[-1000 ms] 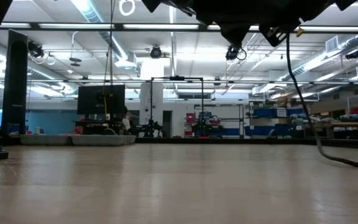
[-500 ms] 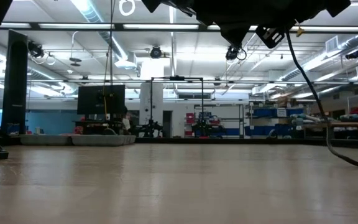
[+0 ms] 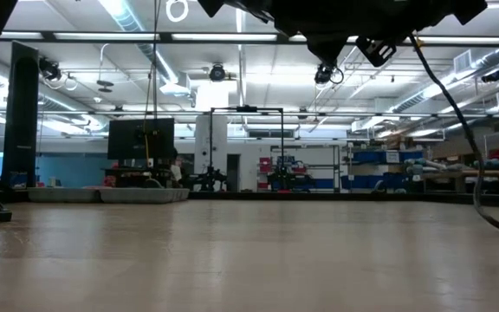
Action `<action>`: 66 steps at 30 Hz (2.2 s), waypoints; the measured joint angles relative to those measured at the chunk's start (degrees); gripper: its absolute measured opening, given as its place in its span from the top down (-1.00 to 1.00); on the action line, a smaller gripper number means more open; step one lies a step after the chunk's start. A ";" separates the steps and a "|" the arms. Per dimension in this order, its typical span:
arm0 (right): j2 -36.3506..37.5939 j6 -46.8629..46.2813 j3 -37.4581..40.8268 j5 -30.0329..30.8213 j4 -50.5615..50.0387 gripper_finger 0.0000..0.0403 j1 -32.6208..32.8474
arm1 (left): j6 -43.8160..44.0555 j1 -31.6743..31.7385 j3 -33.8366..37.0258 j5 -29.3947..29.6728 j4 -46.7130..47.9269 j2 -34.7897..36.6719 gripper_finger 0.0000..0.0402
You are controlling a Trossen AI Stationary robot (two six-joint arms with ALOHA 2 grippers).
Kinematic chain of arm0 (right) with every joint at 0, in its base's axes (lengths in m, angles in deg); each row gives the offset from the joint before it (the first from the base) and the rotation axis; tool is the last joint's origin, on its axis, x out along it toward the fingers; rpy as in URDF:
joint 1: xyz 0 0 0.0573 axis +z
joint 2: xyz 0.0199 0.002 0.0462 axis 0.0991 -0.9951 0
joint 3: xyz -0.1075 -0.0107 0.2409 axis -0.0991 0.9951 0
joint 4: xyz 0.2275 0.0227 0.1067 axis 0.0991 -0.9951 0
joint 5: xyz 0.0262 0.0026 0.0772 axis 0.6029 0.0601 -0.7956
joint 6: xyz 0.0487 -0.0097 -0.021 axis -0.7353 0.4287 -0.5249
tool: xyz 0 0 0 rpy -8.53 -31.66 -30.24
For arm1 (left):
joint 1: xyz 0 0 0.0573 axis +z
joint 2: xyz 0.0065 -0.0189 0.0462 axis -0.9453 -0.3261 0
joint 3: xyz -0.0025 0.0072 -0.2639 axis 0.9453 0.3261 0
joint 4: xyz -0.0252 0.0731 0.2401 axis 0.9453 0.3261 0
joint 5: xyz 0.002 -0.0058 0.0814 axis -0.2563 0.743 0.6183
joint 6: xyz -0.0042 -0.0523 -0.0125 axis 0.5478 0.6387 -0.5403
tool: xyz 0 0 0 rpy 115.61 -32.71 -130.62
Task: Coil cords
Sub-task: Coil the black wire onto the spool
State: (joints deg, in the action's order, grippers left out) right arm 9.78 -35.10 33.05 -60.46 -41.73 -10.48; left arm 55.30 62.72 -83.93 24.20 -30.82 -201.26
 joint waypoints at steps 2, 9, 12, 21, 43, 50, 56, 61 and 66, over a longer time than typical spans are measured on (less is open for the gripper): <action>-0.12 -2.59 0.00 -2.06 2.19 0.98 -0.69 | -0.02 0.00 0.00 0.11 -0.63 0.00 1.00; -4.61 -8.26 -0.09 -2.92 6.78 0.99 0.03 | 0.06 0.31 -0.02 1.13 -1.72 0.02 1.00; -7.05 -8.51 -0.11 -3.08 7.26 0.99 1.04 | 0.07 0.26 0.11 1.52 -0.55 0.00 1.00; -5.32 -7.49 -0.07 -2.14 6.06 1.00 1.77 | -0.60 0.50 -0.07 5.08 0.44 0.11 1.00; -10.43 -9.34 0.02 0.92 6.33 1.00 1.55 | -3.93 0.74 -0.04 11.30 -2.27 0.07 1.00; -10.36 -8.99 0.02 0.71 1.92 1.00 2.00 | -4.81 0.78 -0.48 13.41 -2.72 0.12 1.00; -9.84 -9.12 -0.04 1.37 0.18 1.00 2.77 | -7.52 0.51 -1.52 16.95 -2.28 0.28 1.00; -8.50 -9.12 -0.07 2.40 -2.89 1.00 2.81 | -10.72 -0.36 -2.14 22.89 -2.59 0.50 1.00; -4.95 -9.23 -0.07 2.46 -5.46 1.00 2.96 | -12.39 -0.60 -2.19 26.14 -2.61 1.59 1.00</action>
State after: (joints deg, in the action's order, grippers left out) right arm 4.83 -44.33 32.99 -58.00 -47.19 -7.52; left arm 42.91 62.11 -86.12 50.34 -33.42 -199.67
